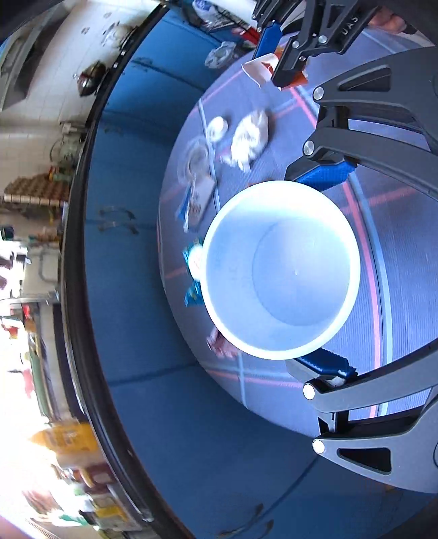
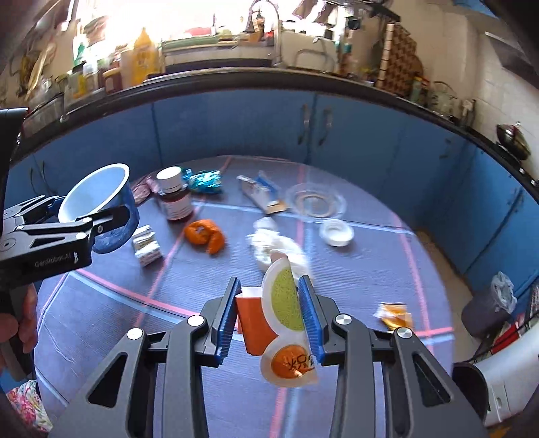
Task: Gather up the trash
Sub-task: 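Grip the white bowl rim with the left gripper while the right grasps the orange carton, then lift the bowl with the left gripper while the right carries the carton toward the bin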
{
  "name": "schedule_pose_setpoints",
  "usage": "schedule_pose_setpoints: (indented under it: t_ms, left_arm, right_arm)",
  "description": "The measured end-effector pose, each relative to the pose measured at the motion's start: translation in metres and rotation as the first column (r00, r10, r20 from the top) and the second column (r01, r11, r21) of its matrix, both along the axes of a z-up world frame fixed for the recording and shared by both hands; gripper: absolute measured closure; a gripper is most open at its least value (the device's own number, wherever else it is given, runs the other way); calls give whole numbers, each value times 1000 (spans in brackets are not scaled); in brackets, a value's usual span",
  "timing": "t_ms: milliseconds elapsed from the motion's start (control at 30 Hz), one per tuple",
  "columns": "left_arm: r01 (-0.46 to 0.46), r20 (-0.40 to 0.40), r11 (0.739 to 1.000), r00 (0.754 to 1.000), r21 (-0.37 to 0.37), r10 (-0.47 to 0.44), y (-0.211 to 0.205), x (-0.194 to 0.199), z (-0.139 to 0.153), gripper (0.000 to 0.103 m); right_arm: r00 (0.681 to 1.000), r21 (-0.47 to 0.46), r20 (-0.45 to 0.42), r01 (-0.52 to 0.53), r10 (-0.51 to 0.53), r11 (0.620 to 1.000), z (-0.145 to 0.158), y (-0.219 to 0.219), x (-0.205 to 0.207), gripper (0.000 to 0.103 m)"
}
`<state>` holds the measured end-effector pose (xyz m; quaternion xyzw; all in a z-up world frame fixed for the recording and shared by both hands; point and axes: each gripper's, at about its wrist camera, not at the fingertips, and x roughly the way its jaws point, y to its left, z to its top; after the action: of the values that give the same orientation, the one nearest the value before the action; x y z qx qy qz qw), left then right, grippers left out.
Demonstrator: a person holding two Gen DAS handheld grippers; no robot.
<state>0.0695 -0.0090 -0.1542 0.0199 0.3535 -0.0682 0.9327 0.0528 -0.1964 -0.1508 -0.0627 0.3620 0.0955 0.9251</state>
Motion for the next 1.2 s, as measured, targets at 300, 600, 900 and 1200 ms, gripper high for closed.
schedule_pose_setpoints:
  t_ms: [300,600,900,1200]
  left_arm:
    - [107,25,994,994,16,-107,-58,-4,14,26]
    - [83,23,996,996,16,-84,-56,-5,14,26]
    - [42,-18,999,999,17,-42,-30,1,-1,26]
    - [78,-36,997,996,3,-77,-44,5,-6,26]
  right_arm:
    - [997,14,31,65,-65,998,11,-44,-14,75]
    - [998,51,6,-55,55,997,-3,-25,-16,20]
    - [993,-46,-55,-108,105,993,-35,7,6,41]
    - [994,-36,-59,-94,91,995,-28,-10,-4,72]
